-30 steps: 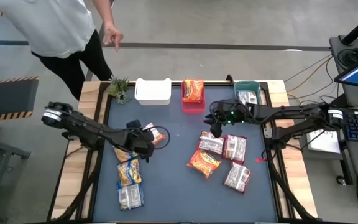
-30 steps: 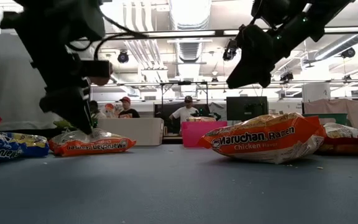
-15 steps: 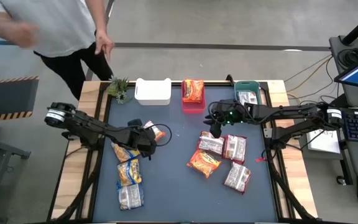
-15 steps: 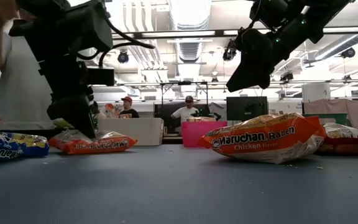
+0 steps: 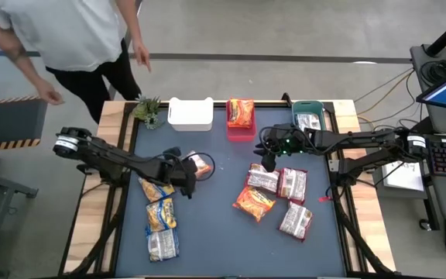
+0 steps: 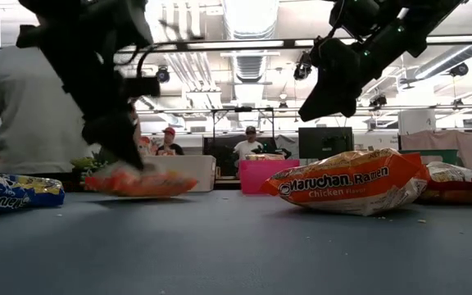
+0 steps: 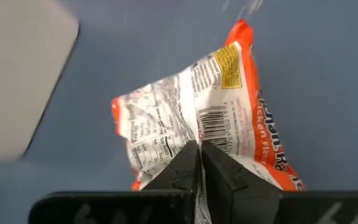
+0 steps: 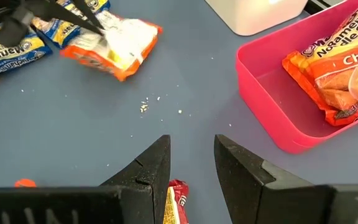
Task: Sort Maruchan noodles
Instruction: Put the top orange noodle pack into the red bin
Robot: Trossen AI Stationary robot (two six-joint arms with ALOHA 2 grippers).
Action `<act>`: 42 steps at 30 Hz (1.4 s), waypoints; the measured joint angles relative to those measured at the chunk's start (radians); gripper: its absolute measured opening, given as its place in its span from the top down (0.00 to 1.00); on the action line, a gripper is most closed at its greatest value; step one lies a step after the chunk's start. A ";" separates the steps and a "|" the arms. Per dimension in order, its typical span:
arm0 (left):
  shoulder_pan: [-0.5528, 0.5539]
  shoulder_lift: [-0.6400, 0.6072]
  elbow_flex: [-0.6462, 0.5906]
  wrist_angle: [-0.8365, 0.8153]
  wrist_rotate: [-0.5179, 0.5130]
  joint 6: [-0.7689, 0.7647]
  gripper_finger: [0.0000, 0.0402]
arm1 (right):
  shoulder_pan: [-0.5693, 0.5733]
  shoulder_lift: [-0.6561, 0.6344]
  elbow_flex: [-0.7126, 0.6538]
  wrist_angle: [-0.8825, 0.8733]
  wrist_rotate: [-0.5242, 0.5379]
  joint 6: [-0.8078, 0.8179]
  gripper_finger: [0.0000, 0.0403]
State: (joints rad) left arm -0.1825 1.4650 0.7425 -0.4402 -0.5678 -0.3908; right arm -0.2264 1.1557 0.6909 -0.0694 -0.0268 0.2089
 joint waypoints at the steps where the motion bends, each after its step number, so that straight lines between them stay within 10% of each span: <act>1: 0.000 -0.016 0.000 0.036 -0.001 0.026 1.00 | 0.000 0.000 -0.001 0.000 0.000 0.000 0.72; 18: 0.000 -0.239 -0.109 0.134 0.194 0.170 1.00 | 0.008 0.022 -0.022 0.119 -0.001 0.220 0.73; 28: 0.000 -0.187 -0.288 0.310 0.212 0.075 1.00 | 0.040 0.308 0.074 0.313 -0.063 0.345 0.79; 42: 0.000 -0.042 -0.332 0.436 0.171 0.004 1.00 | 0.043 0.636 0.379 0.252 -0.212 0.371 0.50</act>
State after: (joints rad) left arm -0.1825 1.4235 0.4110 -0.0039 -0.3966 -0.3865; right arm -0.1829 1.7919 1.0698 0.1822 -0.2386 0.5797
